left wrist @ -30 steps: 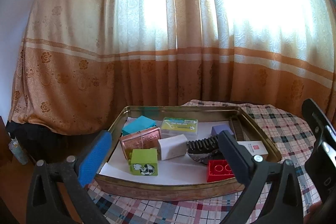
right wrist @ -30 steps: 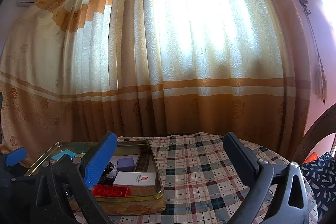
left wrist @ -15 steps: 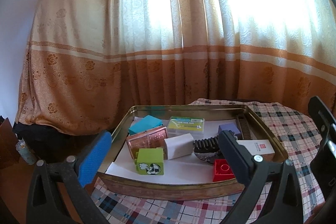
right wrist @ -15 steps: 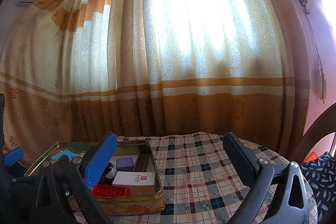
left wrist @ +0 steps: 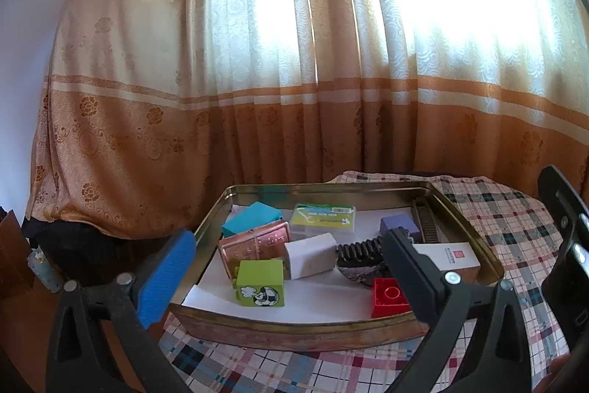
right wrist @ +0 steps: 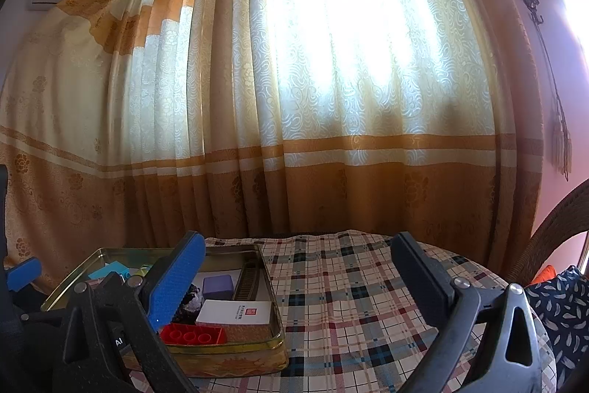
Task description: Organize rigid objects
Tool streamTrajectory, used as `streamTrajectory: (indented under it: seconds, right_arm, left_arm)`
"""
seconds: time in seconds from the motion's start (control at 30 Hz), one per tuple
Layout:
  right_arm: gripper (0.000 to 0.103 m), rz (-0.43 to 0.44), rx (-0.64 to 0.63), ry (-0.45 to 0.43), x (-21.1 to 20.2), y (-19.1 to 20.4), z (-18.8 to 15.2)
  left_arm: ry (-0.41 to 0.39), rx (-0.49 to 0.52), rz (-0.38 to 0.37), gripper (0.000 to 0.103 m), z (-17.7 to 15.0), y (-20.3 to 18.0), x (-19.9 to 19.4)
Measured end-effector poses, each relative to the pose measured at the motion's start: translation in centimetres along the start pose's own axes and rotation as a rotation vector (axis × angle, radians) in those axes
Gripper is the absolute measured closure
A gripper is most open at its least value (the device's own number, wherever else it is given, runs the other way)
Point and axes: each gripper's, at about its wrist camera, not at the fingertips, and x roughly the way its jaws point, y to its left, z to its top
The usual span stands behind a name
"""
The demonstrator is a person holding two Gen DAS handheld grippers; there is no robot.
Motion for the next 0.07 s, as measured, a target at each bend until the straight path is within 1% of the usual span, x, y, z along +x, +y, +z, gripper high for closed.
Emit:
streamTrajectory:
  seconds: [0.07]
  right_arm:
    - [0.001, -0.001, 0.0, 0.001, 0.01, 0.03, -0.01]
  left_arm:
    - [0.003, -0.004, 0.002, 0.0, -0.01, 0.06, 0.05]
